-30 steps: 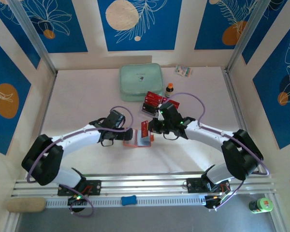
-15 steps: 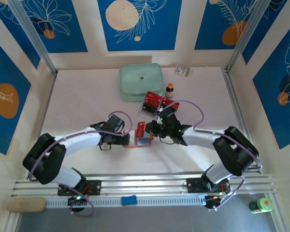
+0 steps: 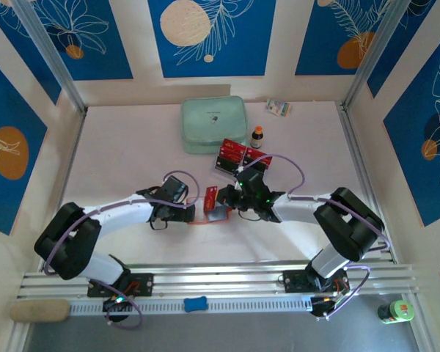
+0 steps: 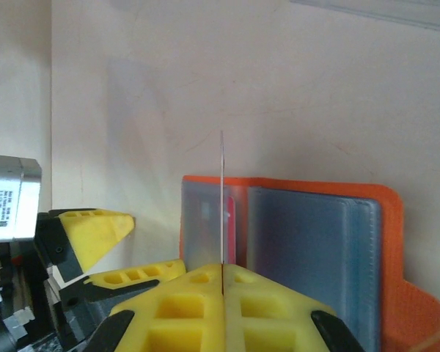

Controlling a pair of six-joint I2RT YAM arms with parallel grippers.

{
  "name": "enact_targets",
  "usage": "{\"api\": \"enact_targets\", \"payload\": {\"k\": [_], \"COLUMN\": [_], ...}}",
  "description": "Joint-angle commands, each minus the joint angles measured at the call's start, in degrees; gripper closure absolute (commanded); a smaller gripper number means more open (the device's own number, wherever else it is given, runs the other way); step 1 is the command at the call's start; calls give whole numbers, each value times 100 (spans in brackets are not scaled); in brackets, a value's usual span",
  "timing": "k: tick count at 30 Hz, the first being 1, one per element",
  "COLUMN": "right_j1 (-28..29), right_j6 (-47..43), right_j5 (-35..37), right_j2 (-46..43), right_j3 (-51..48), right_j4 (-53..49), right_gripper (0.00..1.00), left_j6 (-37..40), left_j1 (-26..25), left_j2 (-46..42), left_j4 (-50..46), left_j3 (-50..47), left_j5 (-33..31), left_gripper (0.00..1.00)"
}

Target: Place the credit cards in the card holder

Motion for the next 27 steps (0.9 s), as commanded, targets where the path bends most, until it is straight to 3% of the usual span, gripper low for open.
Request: {"api": "enact_targets", "payload": {"k": [1, 27], "right_j1": [37, 124], "right_j6": [19, 37], "right_j5": [126, -60], "right_j2": [104, 348], "right_j3": [-76, -133], "right_j4": [155, 181], "right_gripper": [100, 100], "left_j6": [1, -1], "left_j1": [41, 43], "left_j2": [-25, -25], "left_j4": [-56, -16], "left_j3": [-95, -112], "left_j5": [-96, -87], "left_gripper": [0, 0]}}
